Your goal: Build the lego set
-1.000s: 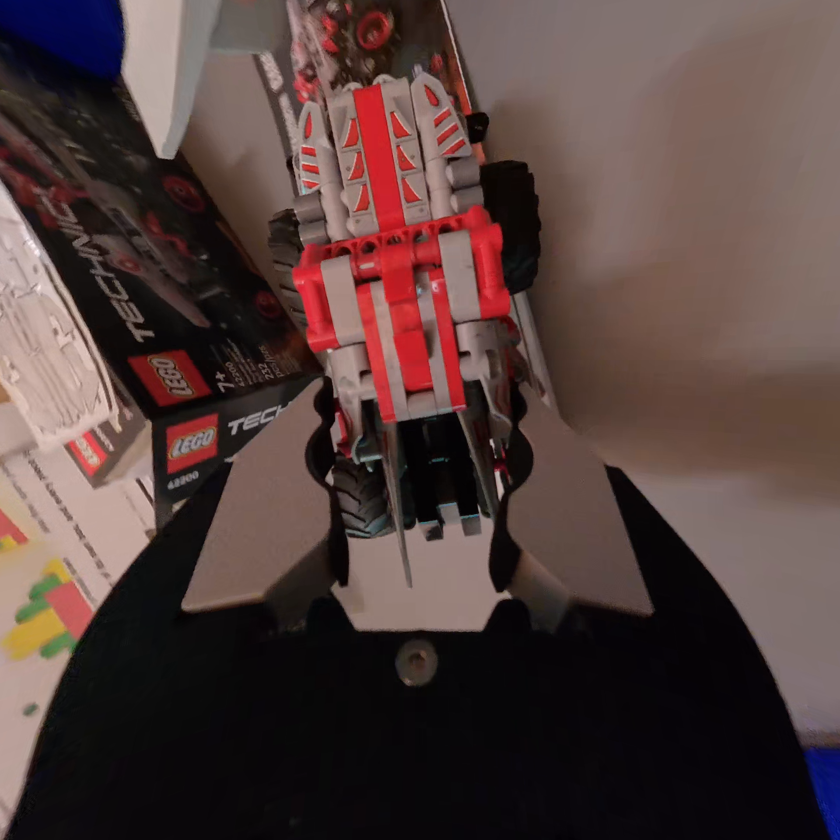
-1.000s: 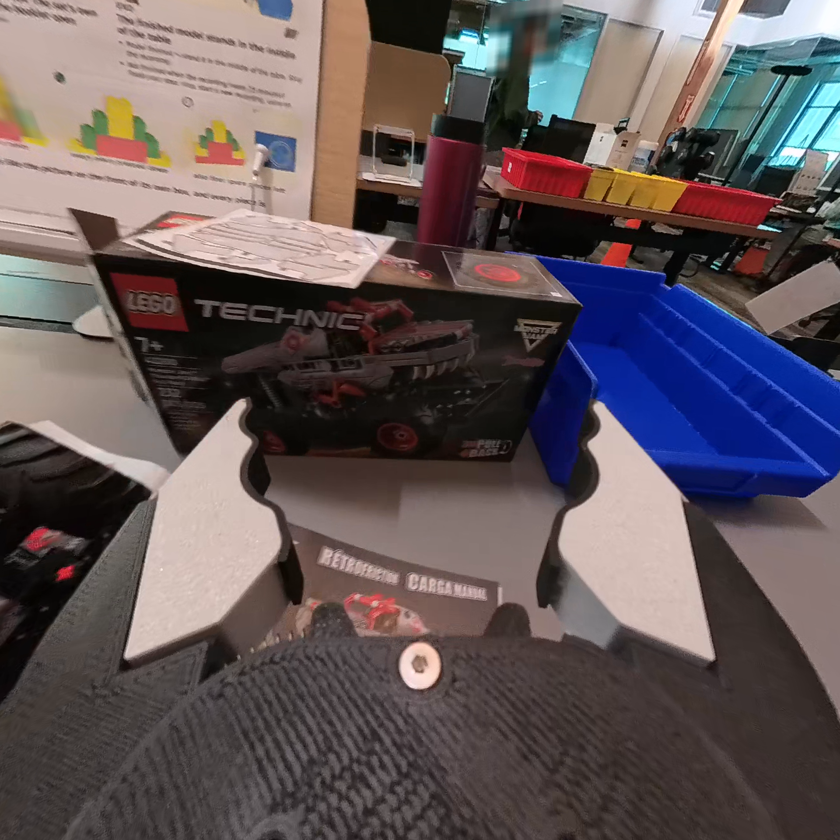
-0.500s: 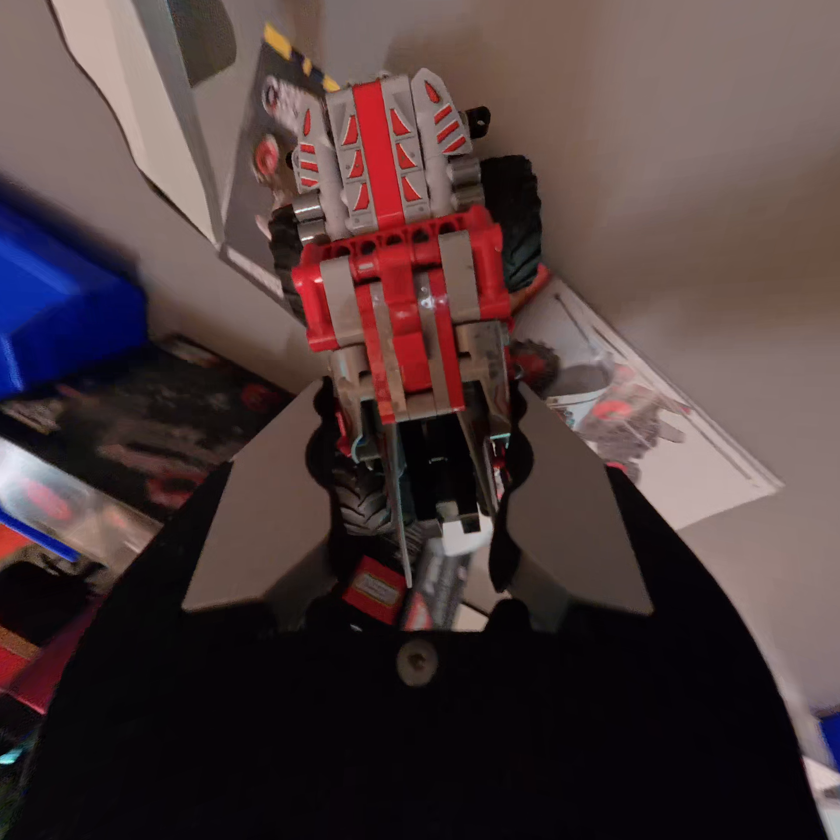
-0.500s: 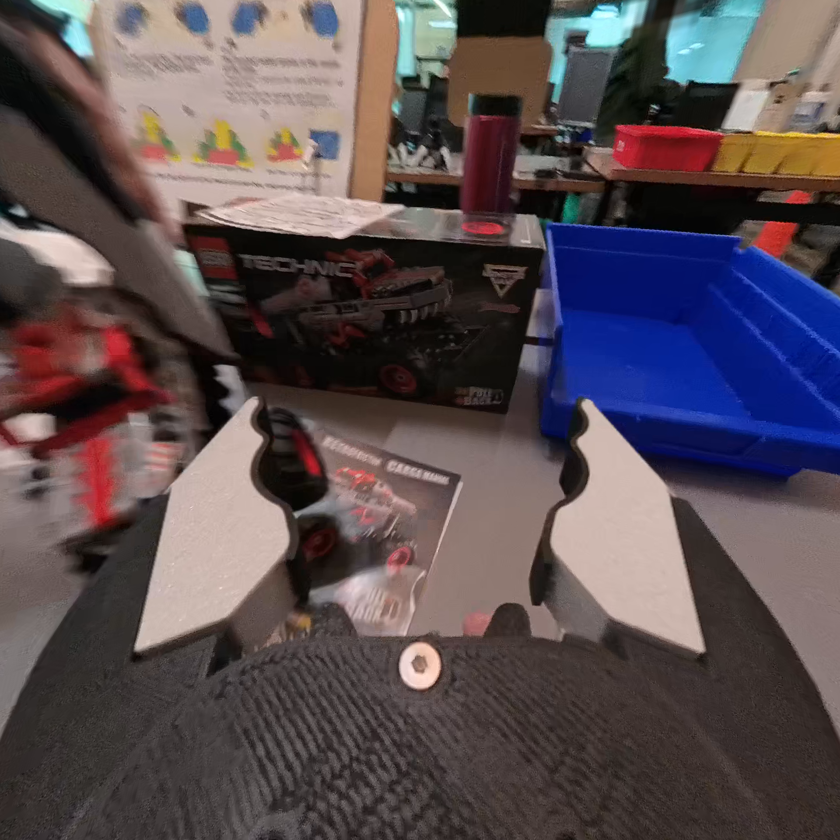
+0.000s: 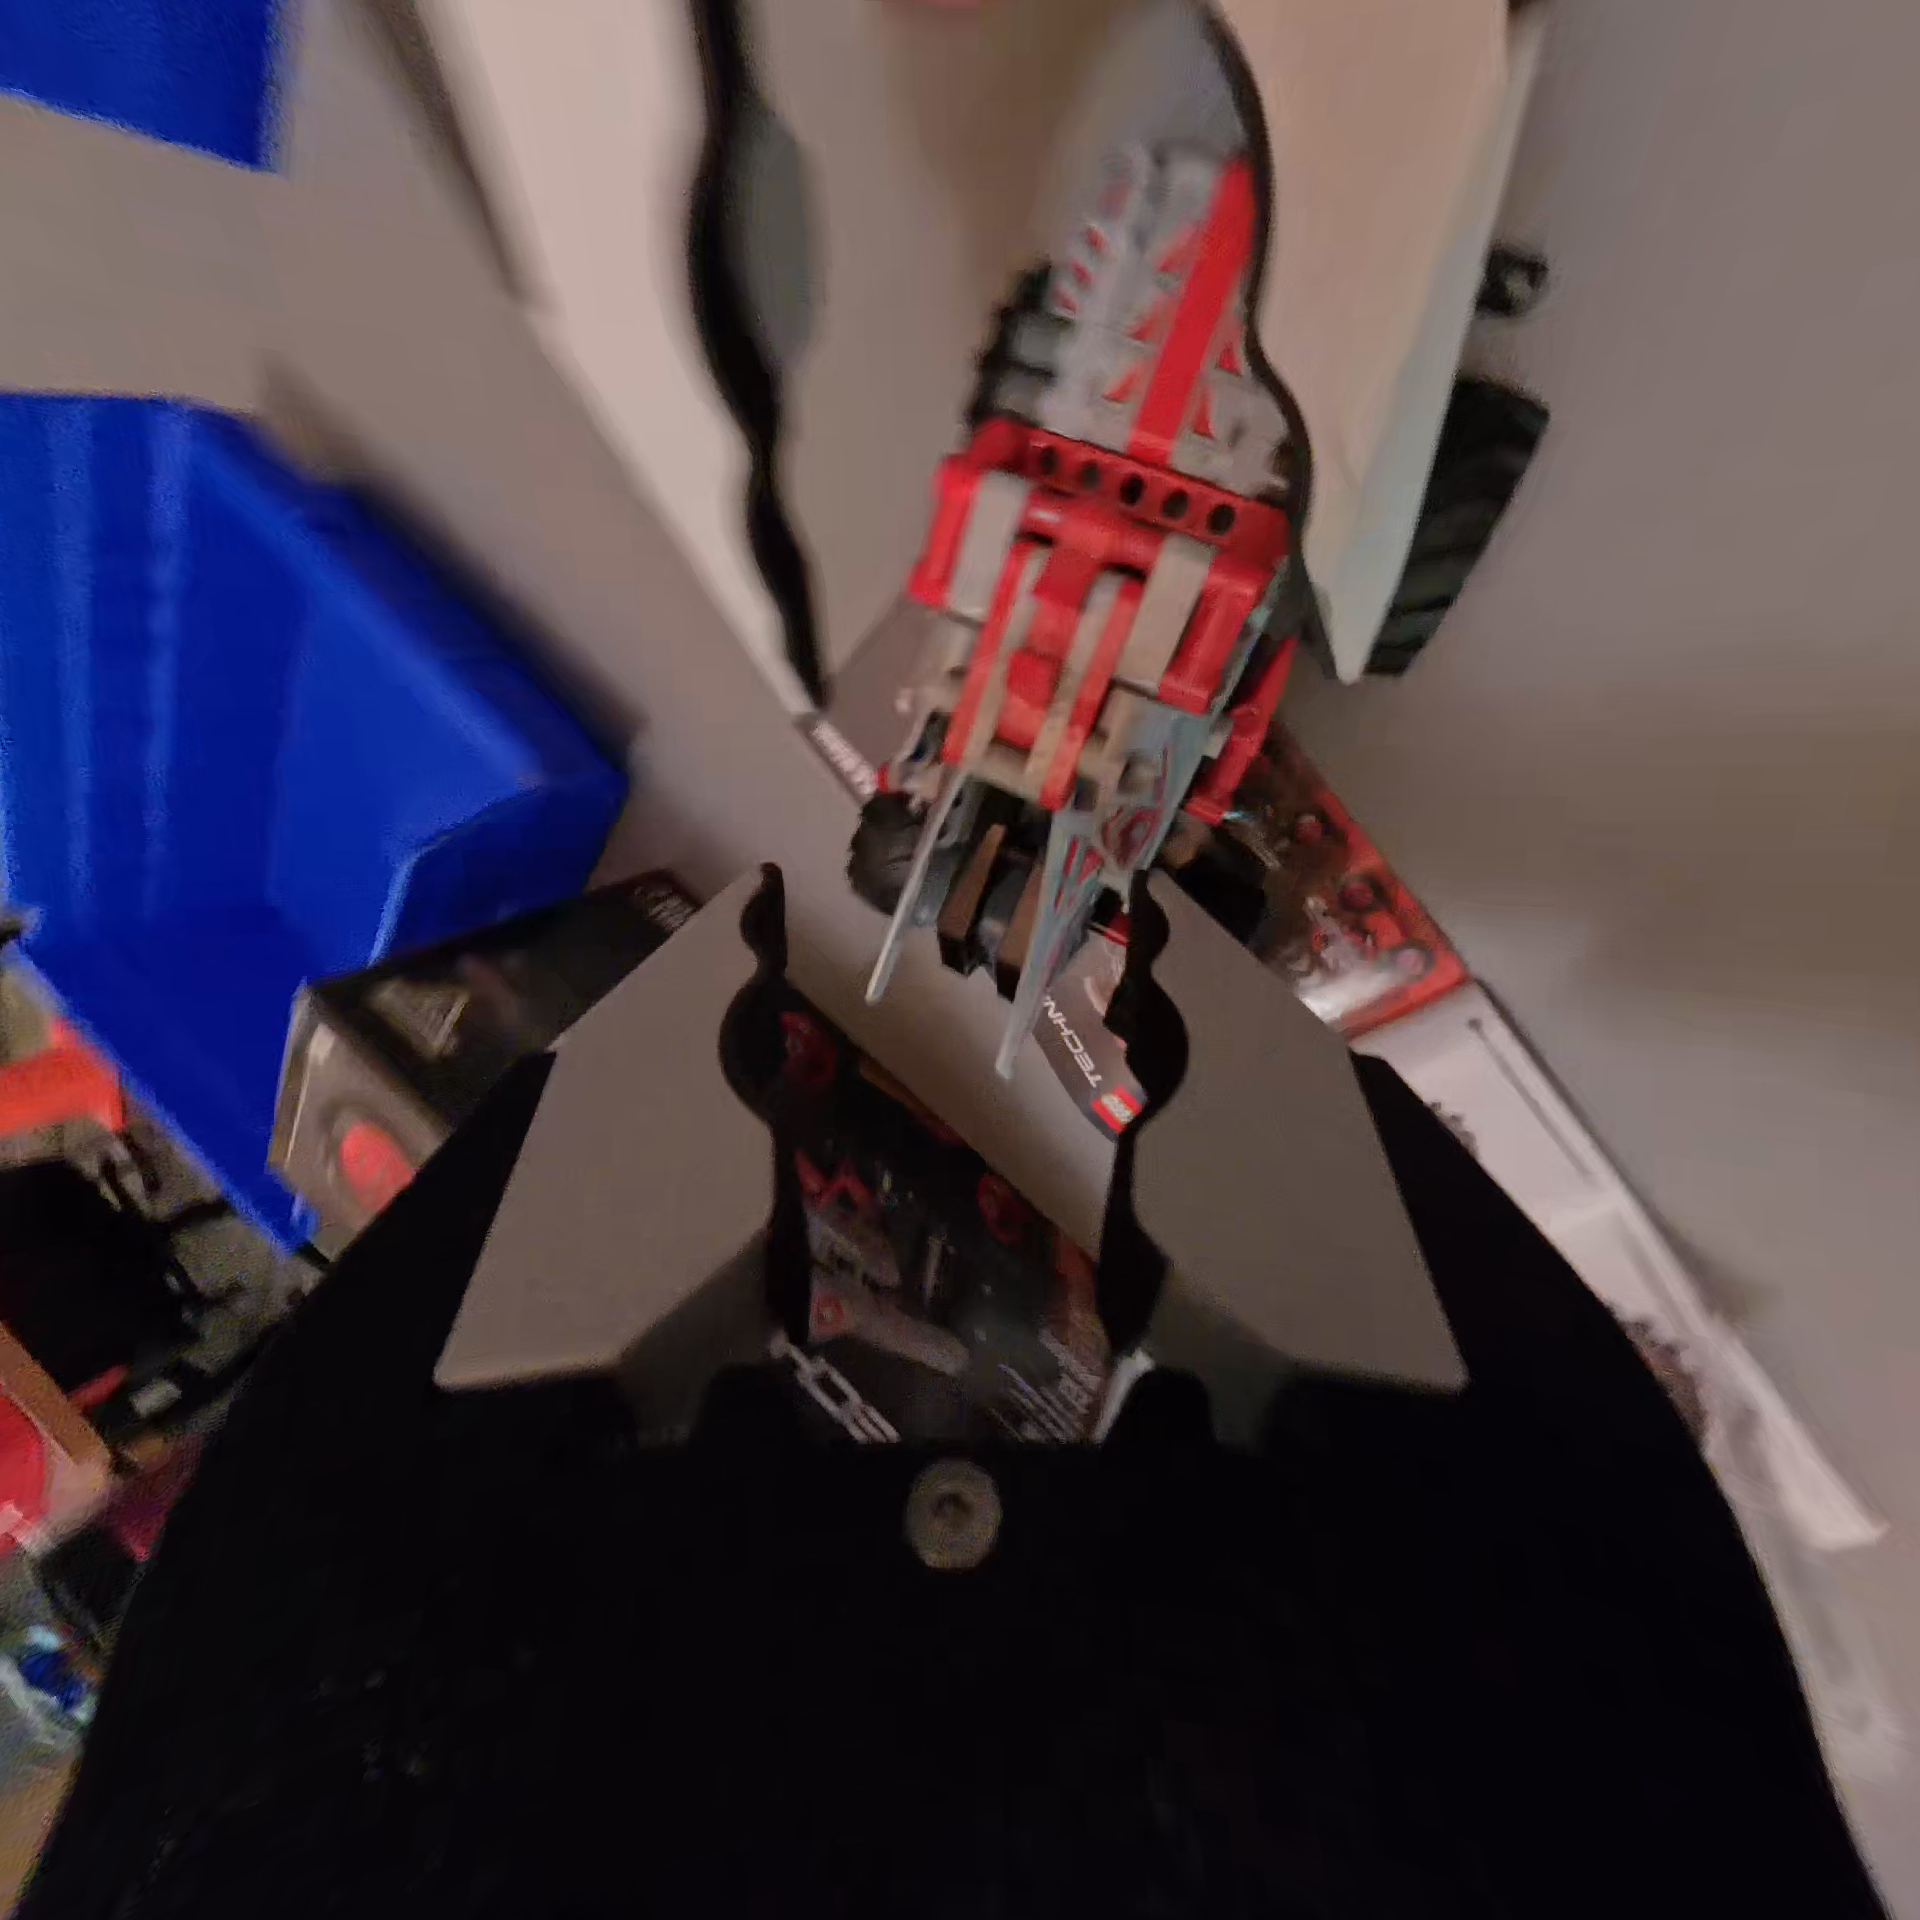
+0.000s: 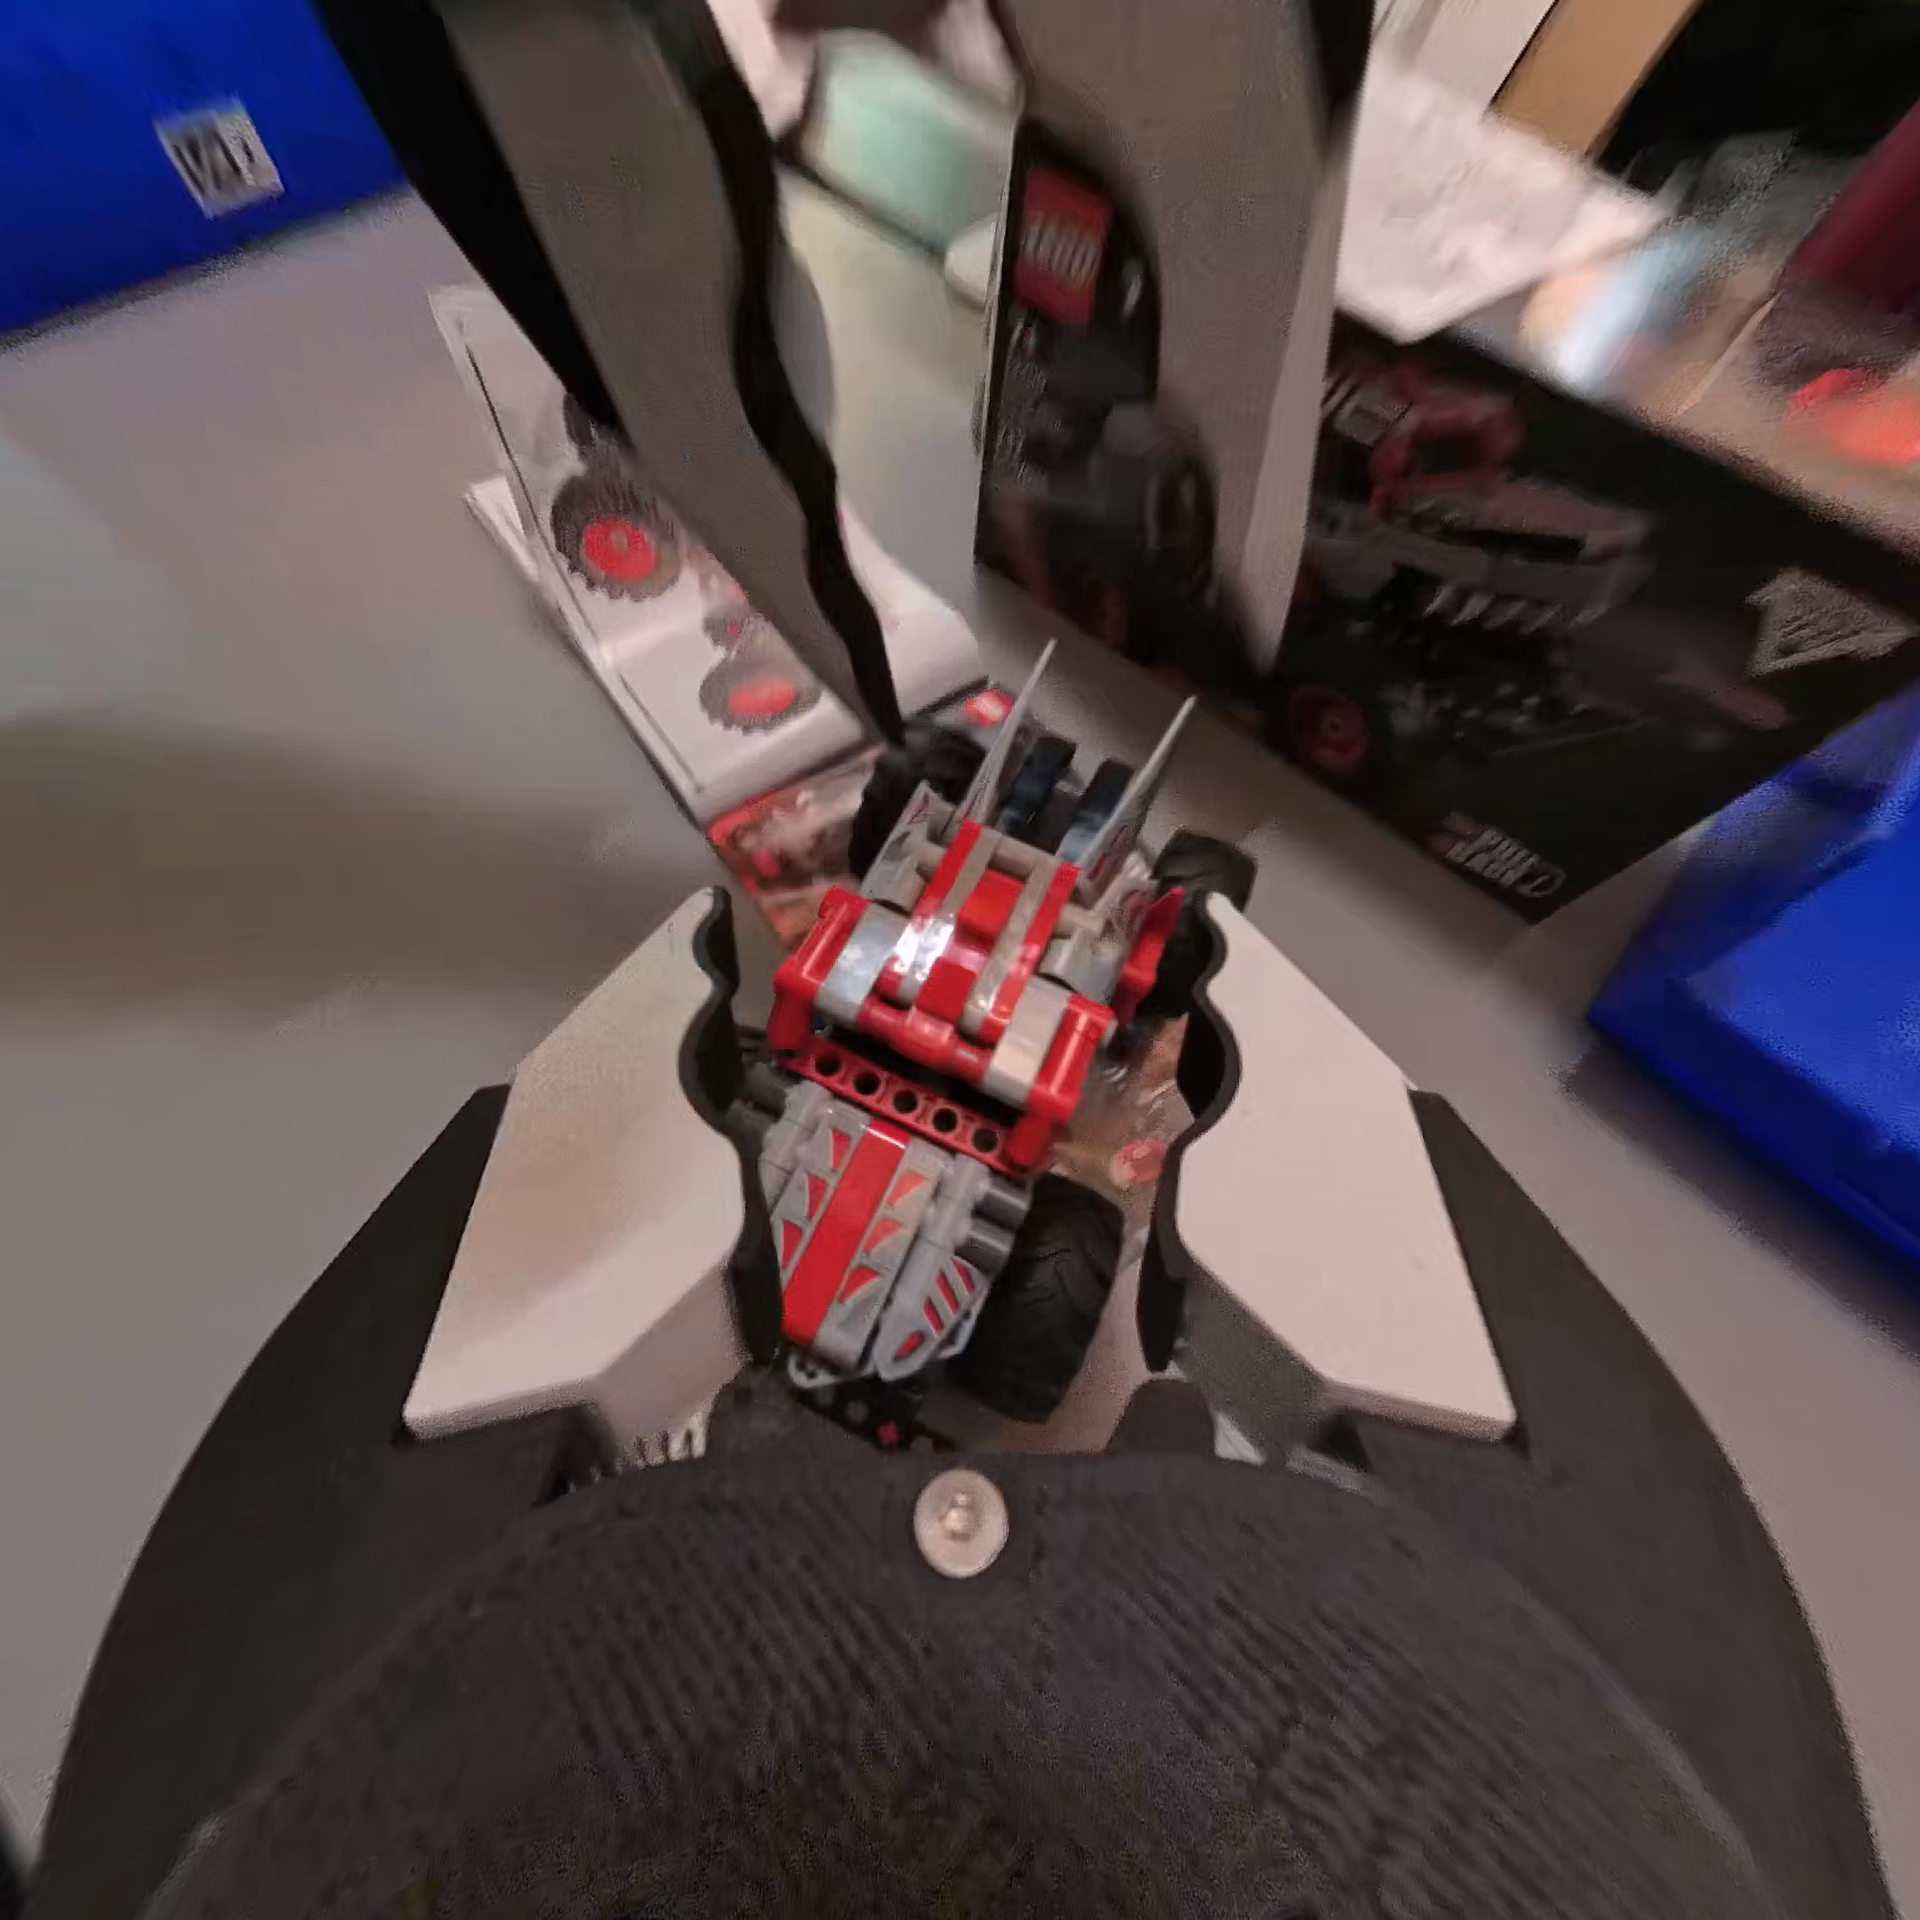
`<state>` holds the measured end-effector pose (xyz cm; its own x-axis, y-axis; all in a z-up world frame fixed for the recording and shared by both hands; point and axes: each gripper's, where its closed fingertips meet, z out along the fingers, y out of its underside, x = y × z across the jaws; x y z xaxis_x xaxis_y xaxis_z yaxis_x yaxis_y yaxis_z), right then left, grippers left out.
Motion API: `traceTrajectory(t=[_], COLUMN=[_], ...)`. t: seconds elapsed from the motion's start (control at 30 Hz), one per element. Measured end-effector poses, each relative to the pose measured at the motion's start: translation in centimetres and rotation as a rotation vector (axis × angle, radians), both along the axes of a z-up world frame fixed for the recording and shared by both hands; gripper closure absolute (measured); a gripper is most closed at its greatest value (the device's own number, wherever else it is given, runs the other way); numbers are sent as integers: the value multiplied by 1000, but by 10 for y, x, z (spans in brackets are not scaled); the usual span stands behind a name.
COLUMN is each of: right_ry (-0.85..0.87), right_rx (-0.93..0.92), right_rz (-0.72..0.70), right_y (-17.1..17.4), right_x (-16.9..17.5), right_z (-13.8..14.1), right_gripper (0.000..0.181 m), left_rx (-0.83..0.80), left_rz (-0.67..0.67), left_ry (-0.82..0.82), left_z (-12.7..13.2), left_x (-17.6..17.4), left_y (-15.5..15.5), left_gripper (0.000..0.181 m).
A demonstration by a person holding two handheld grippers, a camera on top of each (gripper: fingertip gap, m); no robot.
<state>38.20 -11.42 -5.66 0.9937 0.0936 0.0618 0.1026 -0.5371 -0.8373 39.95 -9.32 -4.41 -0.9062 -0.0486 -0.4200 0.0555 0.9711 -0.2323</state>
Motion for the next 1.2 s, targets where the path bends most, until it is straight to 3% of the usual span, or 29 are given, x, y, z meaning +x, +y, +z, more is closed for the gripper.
traceTrajectory(t=[0.1,0.2,0.27,0.33,0.43,0.53,0.63,0.67,0.73,0.83,0.93,1.0,1.1,1.13,1.2], right_ry=[-1,-31,-35,-36,-40,-137,-137,-119,-60,77,188,168,178,205,203], right_rx=[-167,-217,-253,-265,-266,-257,-242,-238,-256,-419,-559,-649,-617,-584,-545], right_rz=[9,-24,-36,-87,-139,-222,-283,-286,-246,-198,-96,-47,-35,-45,-64], right_y=[14,22,25,29,30,21,11,8,2,-10,-23,-33,-29,-25,-20], right_x=[-3,2,3,10,14,23,27,26,20,15,2,2,3,2,4], right_z=[-17,-20,-23,-23,-21,-15,-14,-14,-16,-34,-55,-68,-67,-64,-61], right_gripper=[91,96,94,107,112,123,124,125,109,85,77,72,78,89,92], left_rx=[-235,-429,-483,-511,-511,-532,-646,-670,-657,-600,-536,-473,-479,-481,-463], left_rz=[276,611,766,864,1011,1101,1144,1132,1091,1075,978,895,811,797,797], left_ry=[-128,-168,-169,-146,-115,-72,-29,-17,-12,-45,59,113,245,251,265], left_z=[41,41,10,-34,-91,-119,-122,-122,-120,-112,-111,-115,-129,-132,-137], left_x=[-11,-44,-73,-98,-126,-148,-163,-167,-175,-173,-169,-166,-166,-163,-161], left_y=[27,67,90,102,121,131,130,130,134,163,185,196,189,187,185], left_gripper=[129,130,127,114,115,114,133,133,128,111,82,68,61,53,37])
